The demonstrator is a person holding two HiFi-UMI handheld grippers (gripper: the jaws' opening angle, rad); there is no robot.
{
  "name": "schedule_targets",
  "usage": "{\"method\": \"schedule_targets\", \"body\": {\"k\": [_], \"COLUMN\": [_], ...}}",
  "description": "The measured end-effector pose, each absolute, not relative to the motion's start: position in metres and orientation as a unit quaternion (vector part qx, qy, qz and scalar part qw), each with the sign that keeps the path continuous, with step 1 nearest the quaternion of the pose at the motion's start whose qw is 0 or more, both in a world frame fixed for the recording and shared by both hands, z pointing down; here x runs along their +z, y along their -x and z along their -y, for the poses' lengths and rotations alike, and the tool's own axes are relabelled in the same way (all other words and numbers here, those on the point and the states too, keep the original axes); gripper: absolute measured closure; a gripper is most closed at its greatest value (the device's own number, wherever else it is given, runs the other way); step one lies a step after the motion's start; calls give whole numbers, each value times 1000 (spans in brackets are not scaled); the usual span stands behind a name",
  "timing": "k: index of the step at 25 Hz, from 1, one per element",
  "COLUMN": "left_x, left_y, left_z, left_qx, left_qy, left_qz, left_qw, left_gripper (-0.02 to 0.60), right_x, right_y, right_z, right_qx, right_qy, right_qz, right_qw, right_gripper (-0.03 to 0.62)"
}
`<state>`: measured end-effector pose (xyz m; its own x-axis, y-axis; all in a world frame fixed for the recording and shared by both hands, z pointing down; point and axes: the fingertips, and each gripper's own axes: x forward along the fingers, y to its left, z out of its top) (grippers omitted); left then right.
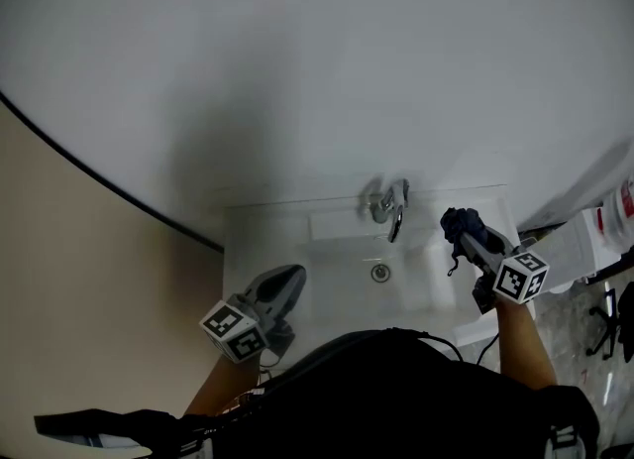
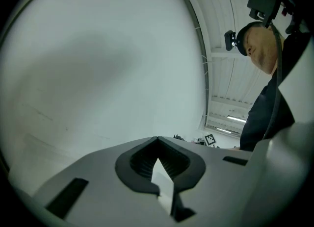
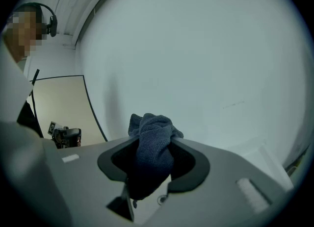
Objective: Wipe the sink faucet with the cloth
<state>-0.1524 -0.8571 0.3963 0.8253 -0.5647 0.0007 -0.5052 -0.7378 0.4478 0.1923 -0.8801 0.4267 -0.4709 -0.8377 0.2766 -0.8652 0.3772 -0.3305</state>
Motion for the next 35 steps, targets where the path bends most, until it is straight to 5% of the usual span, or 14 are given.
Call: {"method": "schedule_targets", "body": {"k": [15,28,35], "left_x": [429,458,467], "left_y": [65,68,70], "left_z": [894,919,926], "left_qx": [-43,-8,-9], "left_qy": [-903,-894,-893], "left_qz": [342,343,337], "left_qw": [258,288,299], "left_gripper": [581,581,581], "right_x": [549,627,635], "right_y": [-245,-210,-197], "right_z": [1013,1077,1083], "right_qx": [292,365,332], "right_qy": [-480,-501,-494], "right_qz": [824,783,795], "right_qw": [71,62,119], "right_gripper": [441,441,444]}}
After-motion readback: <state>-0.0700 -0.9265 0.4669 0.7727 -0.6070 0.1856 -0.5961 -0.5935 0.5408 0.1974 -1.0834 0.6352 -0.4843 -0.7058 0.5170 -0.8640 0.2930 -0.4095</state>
